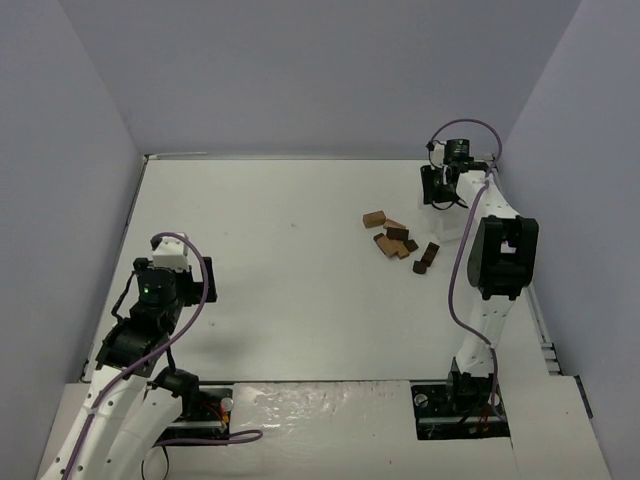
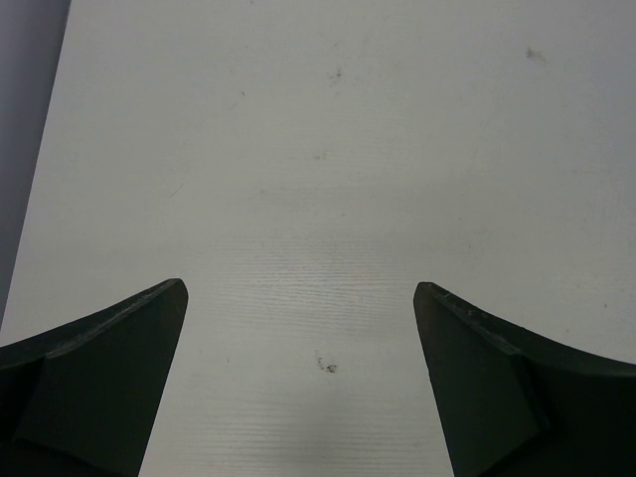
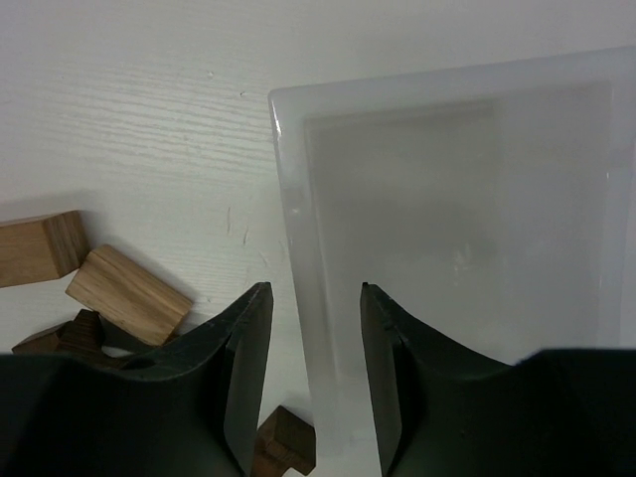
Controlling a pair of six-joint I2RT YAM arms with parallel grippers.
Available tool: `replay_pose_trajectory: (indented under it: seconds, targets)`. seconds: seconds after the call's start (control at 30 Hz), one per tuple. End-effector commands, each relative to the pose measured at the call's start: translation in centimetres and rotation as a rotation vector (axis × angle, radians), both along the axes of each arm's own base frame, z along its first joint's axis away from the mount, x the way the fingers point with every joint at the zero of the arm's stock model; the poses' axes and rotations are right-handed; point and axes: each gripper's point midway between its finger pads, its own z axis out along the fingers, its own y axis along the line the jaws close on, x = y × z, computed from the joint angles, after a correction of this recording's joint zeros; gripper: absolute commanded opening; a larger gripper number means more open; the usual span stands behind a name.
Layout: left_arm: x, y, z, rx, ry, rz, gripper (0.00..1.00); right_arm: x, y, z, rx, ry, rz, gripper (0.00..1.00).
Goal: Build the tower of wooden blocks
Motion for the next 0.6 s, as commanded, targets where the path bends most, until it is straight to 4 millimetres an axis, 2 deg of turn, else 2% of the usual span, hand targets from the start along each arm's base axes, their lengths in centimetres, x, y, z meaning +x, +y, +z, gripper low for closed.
replay_pose_trajectory:
  seconds: [0.0,0.17,0.2,0.5,0.57]
  targets:
    - [1.0,-0.2,2.8,-0.014,-0.071,0.005,0.97,1.3,-0.1,1.1,-0.033,-0.047,0.024,0.24]
    - [1.1,-0.1,2.7,-0.012,-0.068,0.010,0.97,2.7,-1.0,0.8,-0.072,-0.057,0.017,0.00]
    - [1.1,-0.1,2.6,-0.012,-0.068,0.010,0.97,3.0,-1.0,0.9,-0.075,-0.062,0.015,0.00]
    - [1.1,-0.4,2.4,-0.015,-0.062,0.000,0.97,6.8,-3.1,2.9,-0.130,-0.149,0.041,0.02]
    - [1.2,-0.5,2.3,-0.018,-0.057,-0.007,0.97,7.3,-3.2,2.9,-0.096,-0.157,0.039,0.24]
